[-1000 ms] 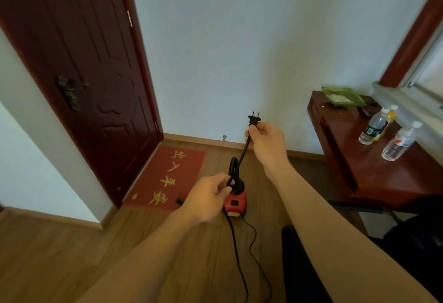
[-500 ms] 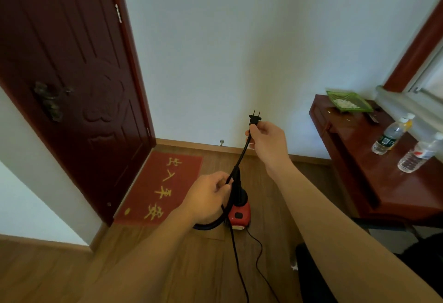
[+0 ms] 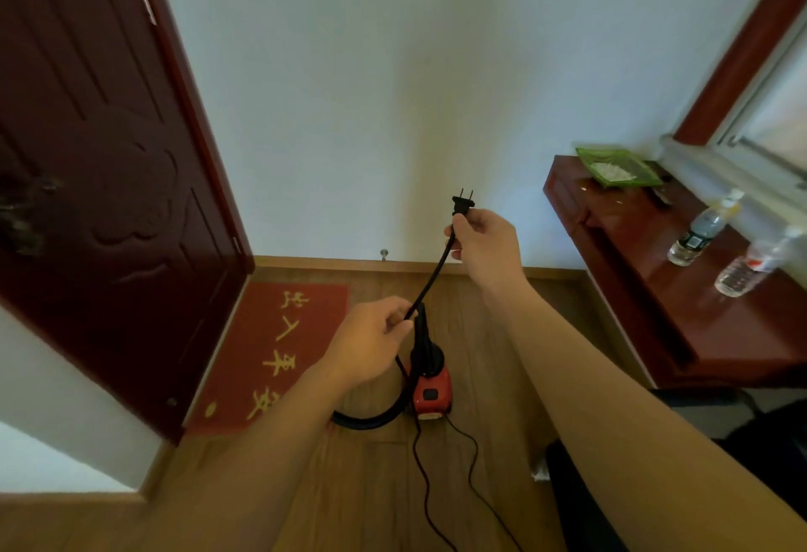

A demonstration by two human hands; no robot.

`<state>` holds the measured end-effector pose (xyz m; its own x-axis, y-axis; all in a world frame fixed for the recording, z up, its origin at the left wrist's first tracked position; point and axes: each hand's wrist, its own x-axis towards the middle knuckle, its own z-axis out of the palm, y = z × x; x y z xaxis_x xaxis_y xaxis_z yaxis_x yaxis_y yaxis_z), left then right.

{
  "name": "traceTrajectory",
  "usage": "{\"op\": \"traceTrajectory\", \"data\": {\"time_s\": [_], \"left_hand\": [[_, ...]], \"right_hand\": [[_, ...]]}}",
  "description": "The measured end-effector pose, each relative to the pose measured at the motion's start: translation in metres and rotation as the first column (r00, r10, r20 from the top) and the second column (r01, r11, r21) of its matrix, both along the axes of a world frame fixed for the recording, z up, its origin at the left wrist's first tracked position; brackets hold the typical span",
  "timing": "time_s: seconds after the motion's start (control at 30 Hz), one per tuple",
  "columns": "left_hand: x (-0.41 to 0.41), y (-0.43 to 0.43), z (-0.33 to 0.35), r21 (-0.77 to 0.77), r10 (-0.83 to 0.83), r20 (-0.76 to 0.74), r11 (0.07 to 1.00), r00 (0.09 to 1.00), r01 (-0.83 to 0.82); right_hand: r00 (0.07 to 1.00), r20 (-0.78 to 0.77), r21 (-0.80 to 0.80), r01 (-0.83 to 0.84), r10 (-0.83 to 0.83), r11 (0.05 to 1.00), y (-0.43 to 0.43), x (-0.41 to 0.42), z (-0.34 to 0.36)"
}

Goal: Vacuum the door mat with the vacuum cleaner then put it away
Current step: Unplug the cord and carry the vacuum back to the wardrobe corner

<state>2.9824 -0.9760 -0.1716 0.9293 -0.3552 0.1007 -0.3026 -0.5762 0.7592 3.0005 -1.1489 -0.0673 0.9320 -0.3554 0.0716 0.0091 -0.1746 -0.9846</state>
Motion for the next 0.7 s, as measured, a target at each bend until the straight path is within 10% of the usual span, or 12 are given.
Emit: {"op": "traceTrajectory", "data": {"time_s": [0.7], "left_hand": [[0.16, -0.093, -0.021, 0.026, 0.011, -0.127, 1.0, 0.992, -0.008]], "right_hand": [[0.995, -0.094, -0.041, -0.046, 0.042, 0.998, -0.095, 0.176, -0.031]]}}
